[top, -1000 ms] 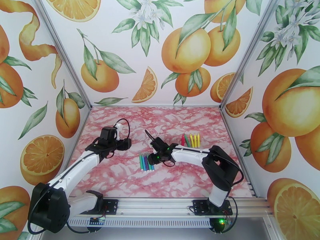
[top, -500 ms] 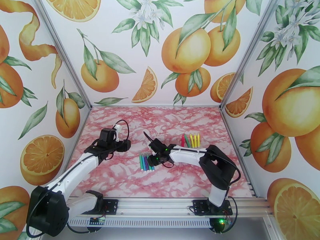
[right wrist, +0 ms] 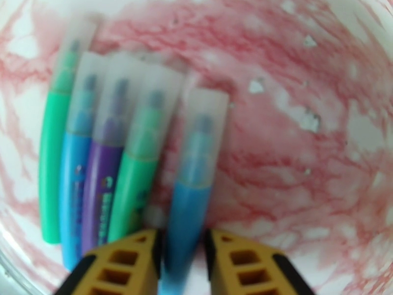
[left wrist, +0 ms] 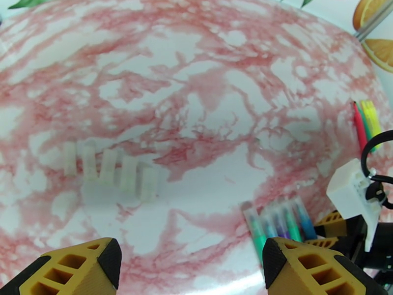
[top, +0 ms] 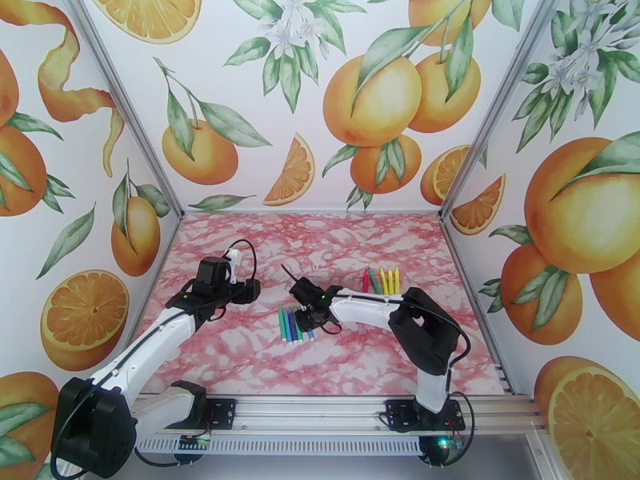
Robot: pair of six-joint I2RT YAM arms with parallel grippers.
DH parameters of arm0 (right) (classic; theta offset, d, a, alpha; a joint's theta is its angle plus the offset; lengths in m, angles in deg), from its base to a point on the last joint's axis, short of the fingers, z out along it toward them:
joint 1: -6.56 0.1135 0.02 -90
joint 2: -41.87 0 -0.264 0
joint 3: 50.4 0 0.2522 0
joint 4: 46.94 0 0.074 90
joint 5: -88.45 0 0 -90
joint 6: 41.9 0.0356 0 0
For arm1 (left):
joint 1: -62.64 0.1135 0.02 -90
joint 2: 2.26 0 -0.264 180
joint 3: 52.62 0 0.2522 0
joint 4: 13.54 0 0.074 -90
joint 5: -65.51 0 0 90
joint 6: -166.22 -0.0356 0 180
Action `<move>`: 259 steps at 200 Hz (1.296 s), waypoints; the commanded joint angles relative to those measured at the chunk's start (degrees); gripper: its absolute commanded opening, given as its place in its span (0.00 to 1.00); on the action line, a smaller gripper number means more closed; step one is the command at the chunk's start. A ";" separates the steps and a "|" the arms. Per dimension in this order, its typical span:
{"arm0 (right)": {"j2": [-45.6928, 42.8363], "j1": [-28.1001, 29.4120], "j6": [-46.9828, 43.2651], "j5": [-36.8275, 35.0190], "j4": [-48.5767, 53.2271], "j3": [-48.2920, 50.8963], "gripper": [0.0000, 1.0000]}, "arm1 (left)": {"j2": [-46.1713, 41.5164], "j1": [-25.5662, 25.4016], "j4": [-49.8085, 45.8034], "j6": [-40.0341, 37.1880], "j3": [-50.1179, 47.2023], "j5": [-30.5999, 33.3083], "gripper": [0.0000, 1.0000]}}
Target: Open the pen caps
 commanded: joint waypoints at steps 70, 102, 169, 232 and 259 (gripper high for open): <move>2.32 1.31 1.67 -7.27 4.60 -1.27 0.29 | -1.66 0.84 0.24 1.82 -1.22 1.04 0.80; 2.23 1.58 2.62 -7.75 4.52 -0.59 0.25 | -1.16 1.03 1.01 2.14 -1.16 0.70 0.80; -3.43 1.70 1.98 -6.18 -0.11 3.79 0.19 | 3.99 1.42 6.00 2.93 0.64 -2.63 0.79; -8.24 1.32 -0.93 -1.92 -6.44 6.90 0.16 | 8.01 1.44 10.91 4.74 0.69 -10.44 0.79; -11.10 1.23 -2.41 0.48 -11.22 9.00 0.16 | 8.09 1.42 12.35 5.20 0.79 -15.21 0.80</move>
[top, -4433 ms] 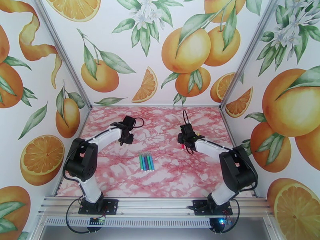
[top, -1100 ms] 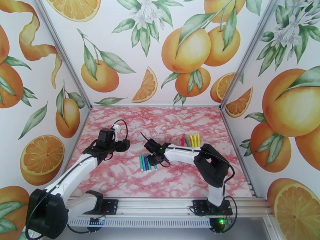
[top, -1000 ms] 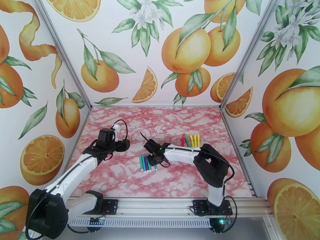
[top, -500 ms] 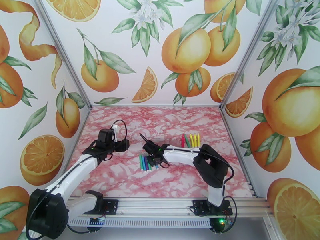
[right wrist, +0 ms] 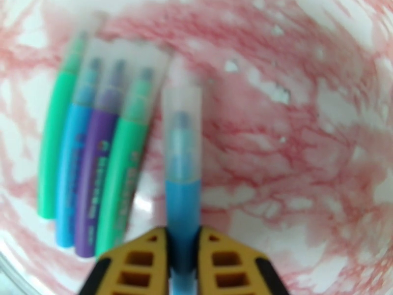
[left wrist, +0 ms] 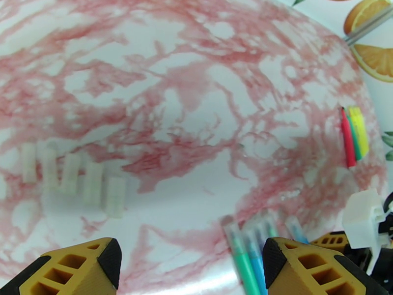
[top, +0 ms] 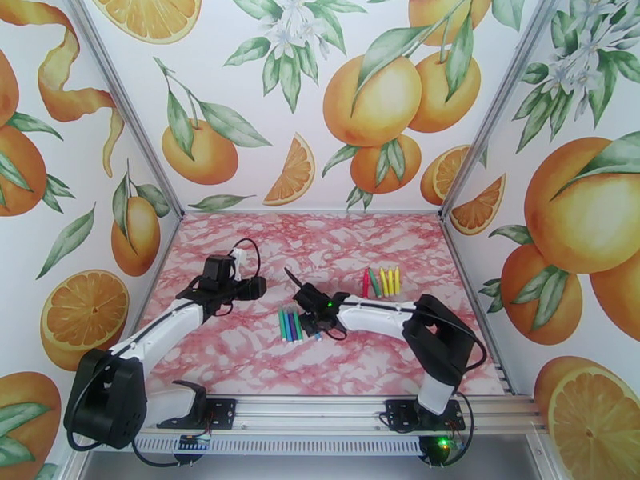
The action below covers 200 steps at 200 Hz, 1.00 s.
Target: Open the pen caps
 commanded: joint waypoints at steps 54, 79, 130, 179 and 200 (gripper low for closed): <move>-11.02 -0.27 -4.13 2.97 -13.95 6.31 0.16 | 0.69 0.12 8.84 3.52 3.86 -13.93 0.78; -13.80 -0.20 -3.65 2.76 -18.96 8.80 0.16 | 3.03 -0.21 12.64 7.09 4.93 -20.77 0.76; -16.92 -0.24 -3.21 2.01 -23.95 10.55 0.15 | 4.19 -2.28 17.53 11.31 4.44 -25.61 0.73; -18.01 -0.28 -4.30 2.15 -25.43 10.55 0.15 | 5.20 -5.74 16.81 10.52 5.81 -26.47 0.71; -17.99 -0.28 -4.39 2.15 -25.82 10.53 0.15 | 6.66 -7.00 16.66 10.86 6.95 -26.55 0.69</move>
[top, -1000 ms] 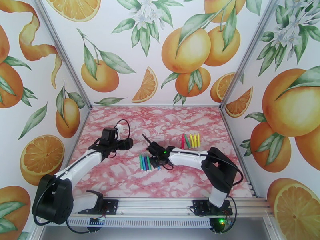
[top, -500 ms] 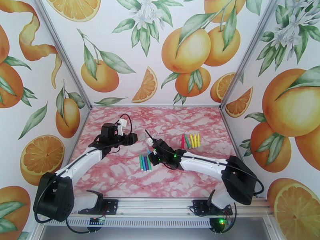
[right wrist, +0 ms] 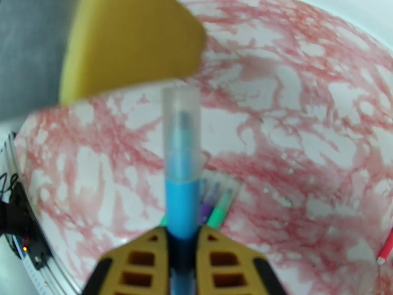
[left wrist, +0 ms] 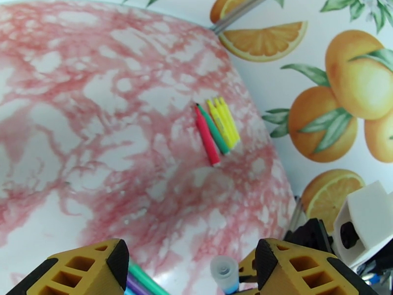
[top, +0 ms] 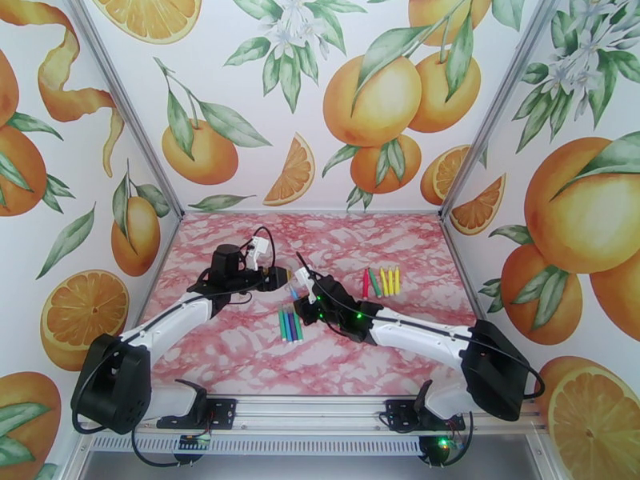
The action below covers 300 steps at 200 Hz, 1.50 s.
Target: Open the pen caps
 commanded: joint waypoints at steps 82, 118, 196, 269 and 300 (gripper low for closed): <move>-2.61 -0.40 -1.18 -3.68 -3.41 1.13 0.14 | 3.92 -3.84 0.53 0.60 5.50 -2.26 0.60; -2.98 -0.79 -0.96 -4.44 -3.68 1.17 0.14 | 4.33 -4.25 0.13 0.66 5.93 -2.53 0.54; -3.50 -1.59 -0.19 -5.62 -4.66 1.64 0.11 | 5.15 -4.32 0.05 1.23 6.91 -4.10 0.32; -3.37 -2.33 0.34 -5.63 -4.39 1.82 0.20 | 5.42 -4.47 -0.22 1.79 7.59 -4.62 0.11; -2.92 -2.99 0.80 -4.11 -5.00 2.29 0.26 | 5.42 -4.47 -0.12 2.09 7.88 -5.06 0.05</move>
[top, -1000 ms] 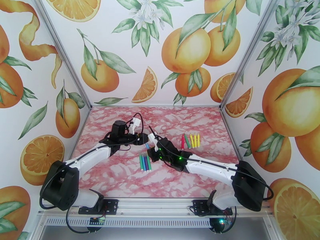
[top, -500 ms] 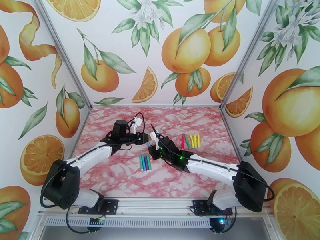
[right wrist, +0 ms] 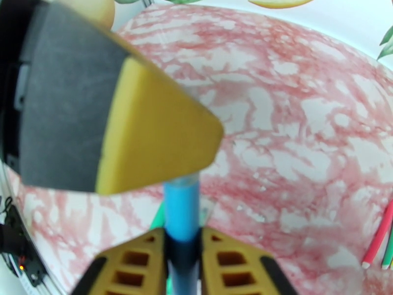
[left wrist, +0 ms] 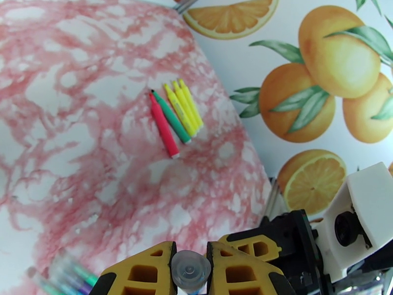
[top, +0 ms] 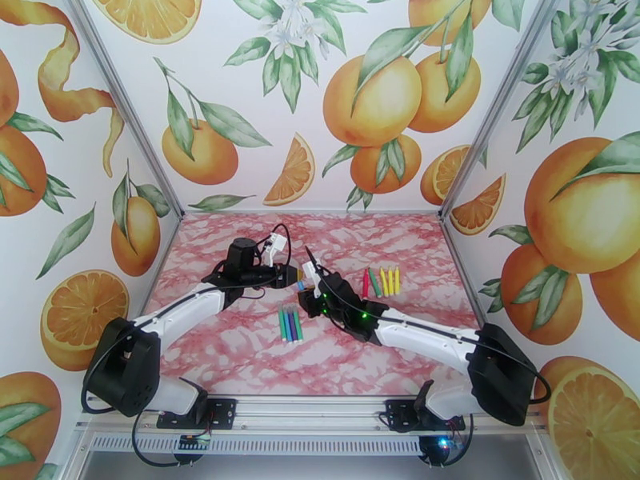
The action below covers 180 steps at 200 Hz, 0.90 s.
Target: Open the pen caps
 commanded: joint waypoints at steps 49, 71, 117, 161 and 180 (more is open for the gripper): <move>0.83 -1.06 0.40 2.11 -1.78 0.17 0.29 | 0.04 -0.18 0.17 -0.17 2.22 -1.42 0.04; 1.58 -1.17 0.27 3.08 -1.74 -0.33 0.29 | -0.05 -0.18 0.33 0.20 2.31 -1.75 0.03; 2.69 -1.16 -0.12 4.84 -1.65 -0.95 0.29 | 0.13 -0.18 0.46 0.34 2.39 -2.04 0.02; 2.82 -1.16 -0.25 5.42 -2.07 -0.81 0.22 | 0.30 -0.14 0.58 0.40 2.70 -2.17 0.02; 2.93 -1.12 -0.49 5.74 -2.17 -0.69 0.17 | 0.45 -0.18 0.60 0.50 2.93 -2.21 0.02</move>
